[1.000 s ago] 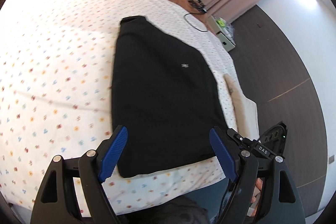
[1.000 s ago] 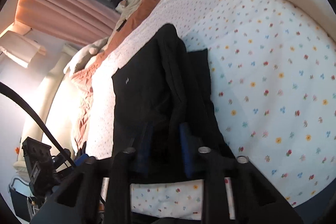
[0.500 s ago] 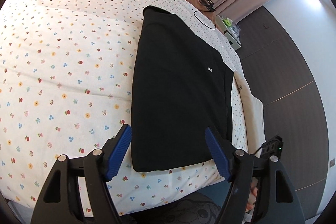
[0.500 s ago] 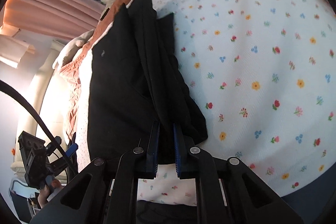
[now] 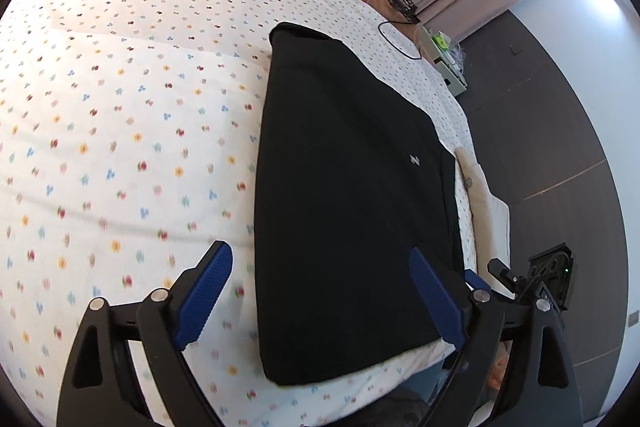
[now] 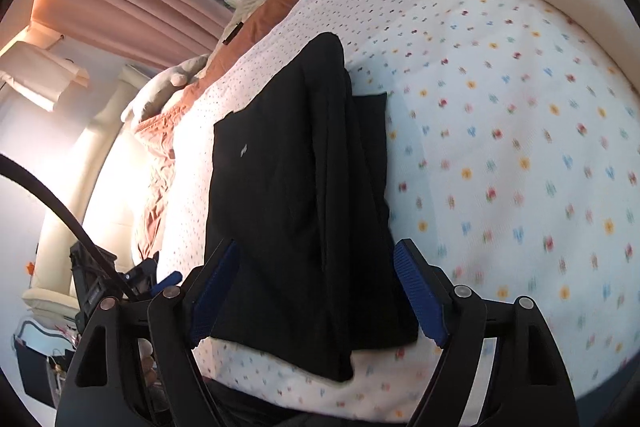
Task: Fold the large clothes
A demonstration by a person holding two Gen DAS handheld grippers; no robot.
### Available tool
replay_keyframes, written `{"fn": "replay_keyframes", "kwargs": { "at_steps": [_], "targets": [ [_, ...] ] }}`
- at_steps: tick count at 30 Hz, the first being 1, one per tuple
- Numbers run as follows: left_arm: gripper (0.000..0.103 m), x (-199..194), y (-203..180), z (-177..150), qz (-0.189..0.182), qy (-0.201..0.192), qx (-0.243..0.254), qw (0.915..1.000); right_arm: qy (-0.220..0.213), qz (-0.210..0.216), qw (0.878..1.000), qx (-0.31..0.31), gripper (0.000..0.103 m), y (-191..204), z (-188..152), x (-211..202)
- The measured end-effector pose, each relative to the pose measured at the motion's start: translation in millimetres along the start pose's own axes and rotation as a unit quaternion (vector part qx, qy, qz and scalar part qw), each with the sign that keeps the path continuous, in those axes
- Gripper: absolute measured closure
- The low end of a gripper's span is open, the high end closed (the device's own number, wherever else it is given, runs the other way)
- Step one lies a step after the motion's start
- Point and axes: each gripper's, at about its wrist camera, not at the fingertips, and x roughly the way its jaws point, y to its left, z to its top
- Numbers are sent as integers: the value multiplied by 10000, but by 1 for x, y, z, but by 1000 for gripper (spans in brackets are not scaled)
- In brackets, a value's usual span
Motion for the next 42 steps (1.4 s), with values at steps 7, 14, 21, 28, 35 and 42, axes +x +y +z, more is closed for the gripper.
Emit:
{"fn": "replay_keyframes", "kwargs": {
  "at_steps": [7, 14, 21, 28, 35, 42],
  "targets": [
    [12, 32, 9, 31, 16, 127, -21, 9999, 354, 113, 9993, -30, 25, -15, 40, 46],
    [12, 66, 20, 59, -21, 237, -30, 9997, 631, 327, 9975, -39, 25, -21, 70, 87],
    [41, 89, 22, 81, -140, 274, 19, 9995, 821, 704, 9941, 22, 24, -29, 85, 116],
    [44, 99, 9, 92, -102, 287, 246, 9992, 1026, 1083, 9888, 39, 24, -29, 97, 141],
    [44, 101, -20, 91, 71, 298, 721, 9969, 1128, 1039, 9882, 42, 24, -23, 104, 160],
    [44, 101, -9, 93, 83, 338, 740, 9966, 1039, 677, 9921, 186, 24, -33, 102, 148]
  ]
}}
